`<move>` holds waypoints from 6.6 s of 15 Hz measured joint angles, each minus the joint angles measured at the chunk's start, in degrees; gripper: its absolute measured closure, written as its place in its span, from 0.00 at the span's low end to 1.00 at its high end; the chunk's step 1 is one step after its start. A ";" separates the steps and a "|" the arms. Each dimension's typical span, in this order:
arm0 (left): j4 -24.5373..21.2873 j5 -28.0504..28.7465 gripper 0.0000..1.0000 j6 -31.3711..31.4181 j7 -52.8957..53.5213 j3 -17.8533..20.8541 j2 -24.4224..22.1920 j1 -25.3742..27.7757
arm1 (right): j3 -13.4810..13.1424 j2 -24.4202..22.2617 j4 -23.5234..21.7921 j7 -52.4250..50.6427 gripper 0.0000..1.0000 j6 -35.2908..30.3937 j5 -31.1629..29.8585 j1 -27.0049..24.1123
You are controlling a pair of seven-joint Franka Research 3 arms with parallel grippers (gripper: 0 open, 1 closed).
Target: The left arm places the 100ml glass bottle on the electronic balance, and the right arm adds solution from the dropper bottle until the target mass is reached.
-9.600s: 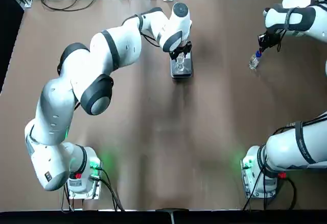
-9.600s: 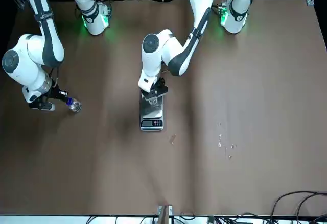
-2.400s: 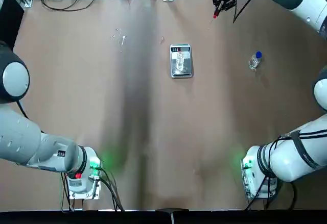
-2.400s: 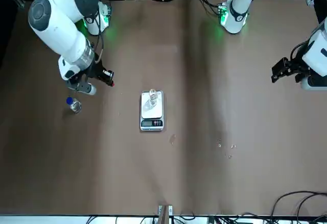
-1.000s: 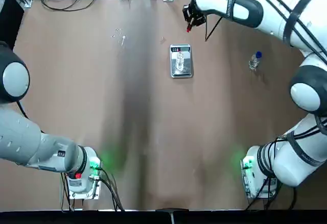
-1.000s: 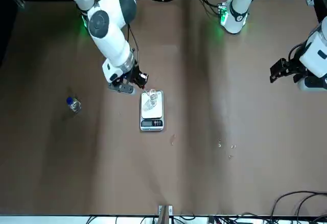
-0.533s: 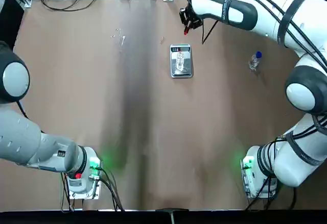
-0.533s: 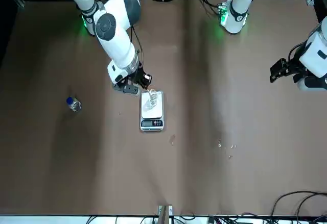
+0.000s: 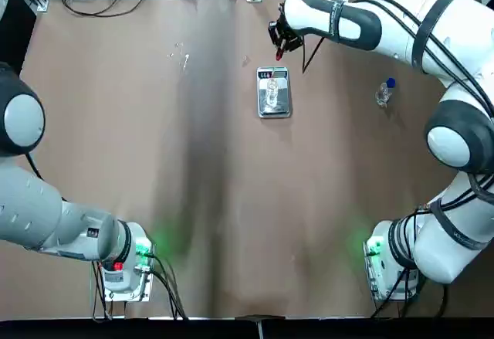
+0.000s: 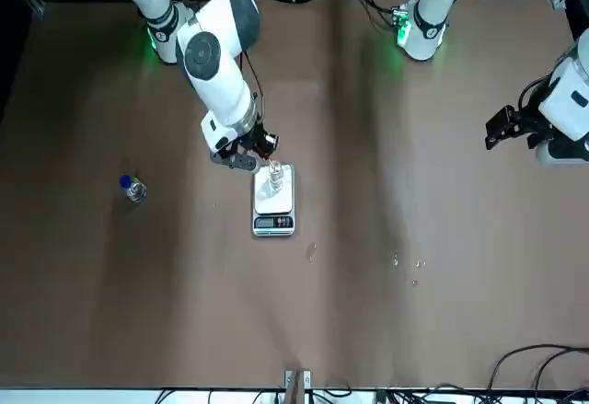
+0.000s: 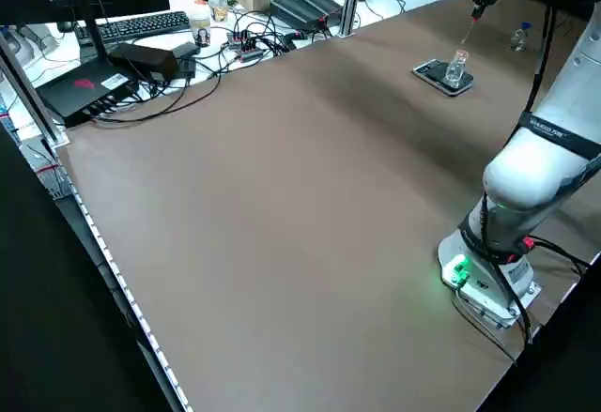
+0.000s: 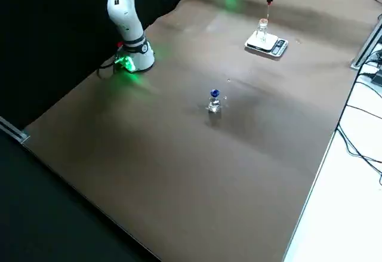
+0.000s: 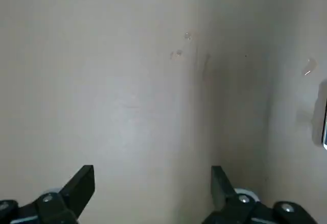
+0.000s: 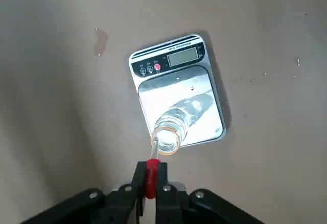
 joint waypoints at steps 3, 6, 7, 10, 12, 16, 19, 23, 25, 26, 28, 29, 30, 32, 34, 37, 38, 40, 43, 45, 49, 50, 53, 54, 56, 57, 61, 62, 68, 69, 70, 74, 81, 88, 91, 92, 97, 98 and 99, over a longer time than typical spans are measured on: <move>-0.01 0.00 0.00 0.00 -0.62 -0.06 0.00 -0.10 | -0.02 0.19 -0.28 0.00 0.89 -0.07 -0.14 0.04; -0.02 0.00 0.00 0.00 -0.64 -0.06 0.00 -0.10 | -0.02 0.19 -0.33 0.00 0.88 -0.46 -0.18 0.15; -0.03 0.00 0.00 0.00 -0.65 -0.06 0.00 -0.10 | -0.02 0.20 -0.37 0.00 0.88 -0.51 -0.18 0.29; -0.04 0.00 0.00 0.00 -0.65 -0.06 0.01 -0.10 | -0.02 0.45 -0.50 0.00 0.88 -0.55 -0.33 0.62; -0.05 0.00 0.00 0.00 -0.65 -0.06 0.01 -0.10 | -0.02 0.77 -0.50 0.00 0.88 -0.55 -0.36 0.64; -0.06 0.00 0.00 0.00 -0.65 -0.07 0.01 -0.10 | -0.04 1.04 -0.50 0.00 0.89 -0.55 -0.50 0.64; -0.06 0.00 0.00 0.00 -0.65 -0.07 0.01 -0.10 | -0.04 1.10 -0.50 0.00 0.89 -0.55 -0.68 0.65; -0.06 0.00 0.00 0.00 -0.65 -0.08 0.01 -0.10 | -0.04 1.11 -0.50 0.00 0.92 -0.55 -0.76 0.68; -0.06 0.00 0.00 0.00 -0.65 -0.08 0.01 -0.10 | -0.04 1.11 -0.50 0.00 0.92 -0.55 -0.78 0.71; -0.06 0.00 0.00 0.00 -0.66 -0.08 0.01 -0.10 | -0.04 1.11 -0.50 0.00 0.93 -0.55 -0.78 0.72; -0.06 0.00 0.00 0.00 -0.66 -0.08 0.01 -0.10 | -0.04 1.11 -0.50 0.00 0.94 -0.55 -0.79 0.72; -0.07 0.00 0.00 0.00 -0.66 -0.08 0.01 -0.10 | -0.04 1.11 -0.50 0.00 0.95 -0.55 -0.79 0.72; -0.07 0.00 0.00 0.00 -0.66 -0.08 0.01 -0.10 | -0.04 1.11 -0.50 0.00 0.95 -0.55 -0.79 0.72; -0.07 0.00 0.00 0.00 -0.66 -0.08 0.01 -0.10 | -0.04 1.11 -0.49 0.00 0.95 -0.55 -0.79 0.72; -0.07 0.00 0.00 0.00 -0.66 -0.09 0.01 -0.10 | -0.05 1.11 -0.49 0.00 0.95 -0.55 -0.80 0.72; -0.07 0.00 0.00 0.00 -0.66 -0.09 0.01 -0.10 | -0.07 1.11 -0.47 0.20 0.95 -0.55 -0.80 0.72; -0.07 0.00 0.00 0.00 -0.66 -0.09 0.01 -0.10 | -0.09 1.11 -0.44 0.39 0.95 -0.55 -0.80 0.72; -0.07 0.00 0.00 0.00 -0.66 -0.09 0.01 -0.10 | -0.16 1.11 -0.41 0.53 0.95 -0.55 -0.80 0.72; -0.07 0.00 0.00 0.00 -0.66 -0.09 0.01 -0.10 | -0.31 1.11 -0.39 0.70 0.95 -0.55 -0.80 0.72; -0.07 0.00 0.00 0.00 -0.66 -0.09 0.01 -0.10 | -0.47 1.11 -0.35 0.81 0.95 -0.54 -0.80 0.71; -0.07 0.00 0.00 0.00 -0.66 -0.10 0.01 -0.10 | -1.08 0.95 0.13 1.15 0.95 -2.20 -0.80 0.67; -0.07 0.00 0.00 0.00 -0.66 -0.10 0.01 -0.10 | -1.17 0.89 0.31 1.22 0.95 -2.36 -0.80 0.60; -0.07 0.00 0.00 0.00 -0.67 -0.10 0.01 -0.10 | -1.35 0.69 0.75 1.28 0.95 -2.52 -0.80 0.11; -0.07 0.00 0.00 0.00 -0.70 -0.10 0.01 -0.10 | -1.42 0.51 0.88 1.28 0.95 -2.53 -0.80 -0.08; -0.06 0.00 0.00 0.00 -1.62 -0.10 0.01 -0.10 | -1.55 -0.71 1.11 1.28 0.95 -2.74 -0.80 -1.04; -0.07 0.00 0.00 0.00 -1.88 -0.10 0.01 -0.10 | -1.57 -1.33 1.16 1.28 0.95 -3.29 -0.80 -1.57; -0.07 0.00 0.00 0.00 -2.04 -0.14 0.01 -0.10 | -1.69 -4.95 1.44 0.51 0.95 -8.86 -0.88 -5.52; -0.08 0.00 0.00 0.00 -2.04 -0.17 0.01 -0.13 | -1.72 -5.90 1.47 -0.34 0.95 -10.58 -0.89 -6.95; -0.62 -2.02 0.00 -0.01 -3.90 -3.25 1.47 -1.46 | -2.03 -10.02 1.47 -11.06 0.95 -20.24 -1.21 -19.71; -0.75 -2.51 0.00 0.01 -5.93 -4.32 2.46 -2.35 | -2.09 -10.23 1.45 -13.28 0.95 -20.49 -1.69 -22.17; -0.83 -2.91 0.00 0.15 -8.30 -5.24 3.75 -3.67 | -2.15 -10.33 1.38 -15.74 0.95 -20.66 -2.65 -24.52; -0.54 -3.13 0.00 7.01 -19.20 -6.50 10.64 -11.81 | -2.20 -10.34 -1.42 -24.75 0.95 -19.94 -7.17 -31.74; 0.31 -3.16 0.00 31.35 -38.80 -6.52 22.39 -26.12 | -2.19 -12.01 -9.88 -37.38 0.95 -9.88 -9.15 -40.01; 4.27 1.61 0.00 21.01 -23.13 -5.74 18.60 -18.95 | -2.04 -14.40 -17.83 -39.14 0.95 -4.93 -13.89 -41.38; 4.14 0.15 0.00 11.93 -8.42 -6.20 12.07 -11.30 | -1.96 -14.50 -19.49 -39.15 0.95 -4.59 -15.12 -41.38; 3.81 -0.15 0.00 9.53 -5.27 -6.32 10.21 -9.32 | -1.96 -14.59 -20.28 -39.16 0.95 -3.91 -15.54 -41.38; -1.78 -0.17 0.00 4.87 2.77 -6.51 1.70 -3.24 | -1.92 -15.57 -24.01 -39.19 0.95 -1.46 -15.97 -41.39; -3.24 0.15 0.00 4.59 3.20 -6.52 0.27 -2.82 | -1.91 -15.70 -24.17 -39.19 0.95 -1.45 -15.98 -41.39; -4.28 0.45 0.00 3.90 3.26 -6.52 -0.82 -2.67 | -1.91 -15.82 -24.30 -39.20 0.95 -1.45 -15.99 -41.39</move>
